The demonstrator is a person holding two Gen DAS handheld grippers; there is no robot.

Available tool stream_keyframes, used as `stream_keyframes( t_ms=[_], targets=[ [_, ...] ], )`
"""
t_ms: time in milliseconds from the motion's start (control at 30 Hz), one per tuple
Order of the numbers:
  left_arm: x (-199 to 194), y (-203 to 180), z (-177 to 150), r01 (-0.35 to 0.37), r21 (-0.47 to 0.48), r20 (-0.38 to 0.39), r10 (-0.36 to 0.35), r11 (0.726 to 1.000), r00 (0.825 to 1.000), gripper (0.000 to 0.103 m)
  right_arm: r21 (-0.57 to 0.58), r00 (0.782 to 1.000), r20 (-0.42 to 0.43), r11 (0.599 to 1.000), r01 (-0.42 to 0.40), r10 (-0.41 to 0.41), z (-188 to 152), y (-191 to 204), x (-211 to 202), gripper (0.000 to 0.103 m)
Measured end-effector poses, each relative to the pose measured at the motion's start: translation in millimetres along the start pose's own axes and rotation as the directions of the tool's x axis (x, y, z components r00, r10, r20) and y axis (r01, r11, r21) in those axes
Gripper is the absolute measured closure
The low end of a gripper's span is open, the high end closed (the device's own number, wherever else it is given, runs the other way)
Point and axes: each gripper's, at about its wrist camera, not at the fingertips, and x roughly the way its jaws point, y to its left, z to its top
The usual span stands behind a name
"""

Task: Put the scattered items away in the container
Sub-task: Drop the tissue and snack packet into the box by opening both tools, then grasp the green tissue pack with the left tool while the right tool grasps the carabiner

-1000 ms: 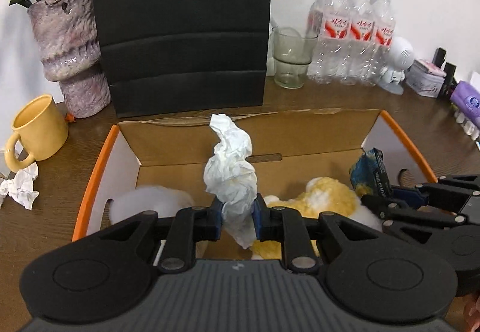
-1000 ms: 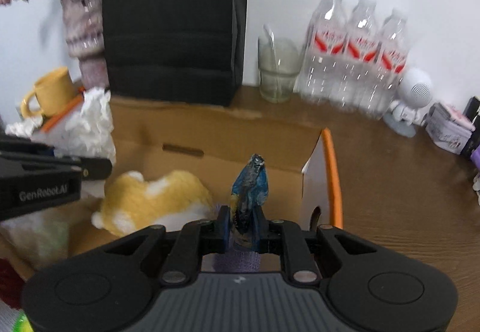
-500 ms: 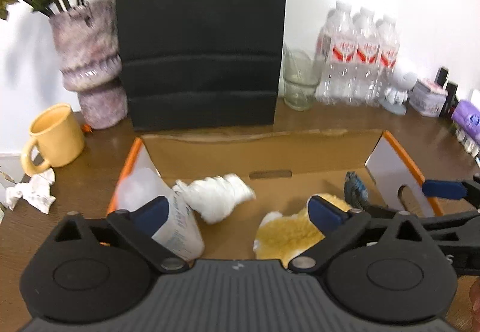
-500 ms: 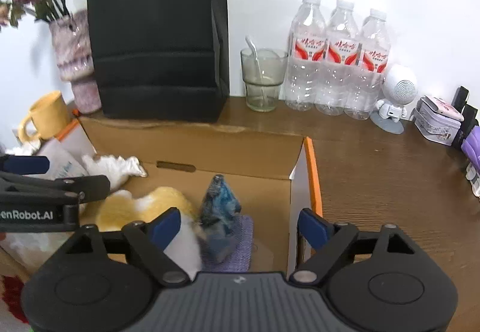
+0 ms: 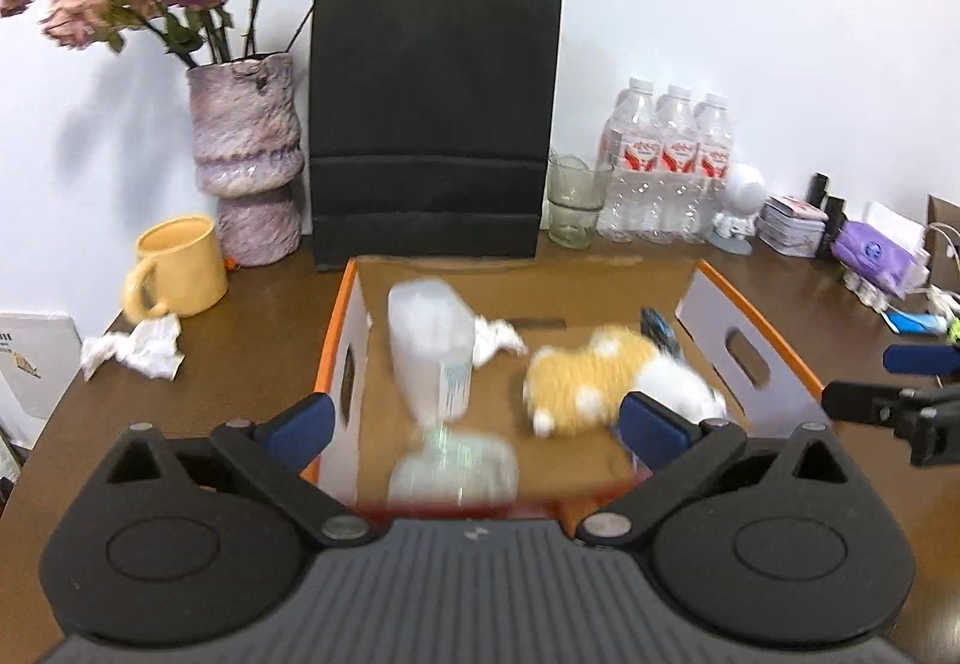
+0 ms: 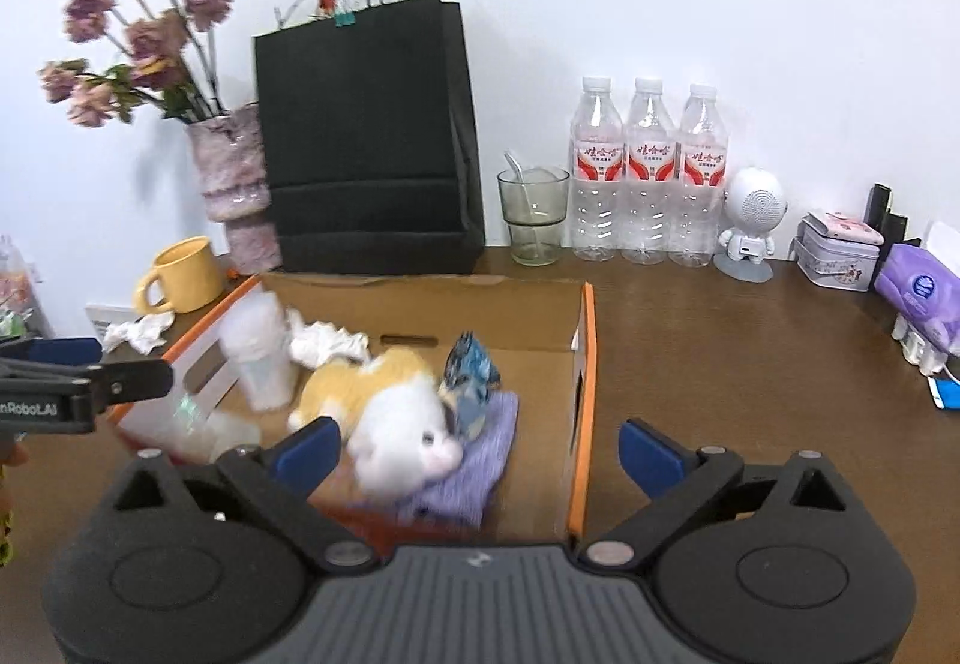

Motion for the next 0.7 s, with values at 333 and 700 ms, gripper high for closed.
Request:
stream_keyframes(
  t_ms=[333,700],
  targets=[
    [-19,-24,-76,0.044,-0.008,-0.072,-0.045,0.999,0.996,0.000,-0.016,0.999,-0.043,1.000,0.026,-0.027,-68,3,9,0.007],
    [18,-41,-97,-0.011,0.019,-0.147,0.014,1.000,0.989,0.001,-0.044,0.995,-0.081,0.997,0.056,-0.060,-77,14,45,0.012]
  ],
)
